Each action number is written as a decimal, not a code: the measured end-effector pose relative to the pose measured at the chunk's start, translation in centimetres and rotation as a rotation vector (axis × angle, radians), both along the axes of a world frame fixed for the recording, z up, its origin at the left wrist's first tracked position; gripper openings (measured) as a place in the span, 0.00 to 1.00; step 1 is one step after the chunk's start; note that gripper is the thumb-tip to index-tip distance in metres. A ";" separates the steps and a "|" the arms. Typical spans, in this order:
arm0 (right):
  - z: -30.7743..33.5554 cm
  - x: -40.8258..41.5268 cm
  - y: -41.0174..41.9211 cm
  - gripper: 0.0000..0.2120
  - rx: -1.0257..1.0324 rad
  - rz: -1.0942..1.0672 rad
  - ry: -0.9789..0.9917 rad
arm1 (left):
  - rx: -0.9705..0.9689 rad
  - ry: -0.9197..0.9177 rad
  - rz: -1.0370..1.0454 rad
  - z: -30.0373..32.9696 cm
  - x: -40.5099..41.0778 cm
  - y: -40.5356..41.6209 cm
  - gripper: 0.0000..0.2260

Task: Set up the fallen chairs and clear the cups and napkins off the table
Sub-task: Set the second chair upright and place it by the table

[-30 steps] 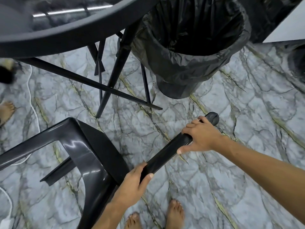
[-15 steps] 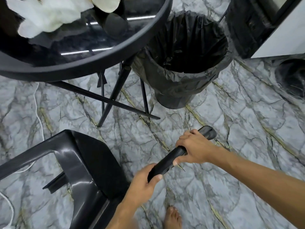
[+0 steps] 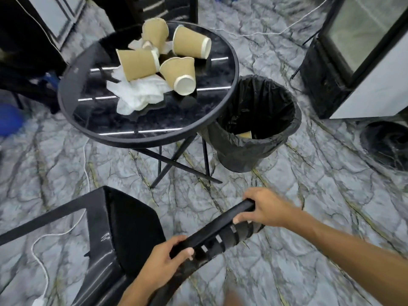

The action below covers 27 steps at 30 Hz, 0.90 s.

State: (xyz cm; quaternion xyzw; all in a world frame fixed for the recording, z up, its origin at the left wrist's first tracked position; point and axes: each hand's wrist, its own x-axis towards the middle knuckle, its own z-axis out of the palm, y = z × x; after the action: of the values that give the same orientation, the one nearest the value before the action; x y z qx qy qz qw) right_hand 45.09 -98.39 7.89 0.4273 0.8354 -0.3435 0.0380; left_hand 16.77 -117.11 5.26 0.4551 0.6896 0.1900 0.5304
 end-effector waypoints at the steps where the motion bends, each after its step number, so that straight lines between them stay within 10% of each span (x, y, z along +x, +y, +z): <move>1: 0.9 -0.7 -0.3 0.36 -0.005 -0.014 0.018 | 0.019 0.016 -0.001 1.1 -0.2 0.1 0.12; 27: 19.5 -12.2 -11.9 0.29 -0.125 0.136 0.241 | 0.353 0.011 -0.200 22.5 -10.8 -9.1 0.14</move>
State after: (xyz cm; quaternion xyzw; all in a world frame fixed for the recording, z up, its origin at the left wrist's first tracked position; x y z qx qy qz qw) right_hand 32.91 -110.32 27.37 0.3220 0.8381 -0.4402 -0.0130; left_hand 6.01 -126.23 27.72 0.6082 0.5998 0.2519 0.4549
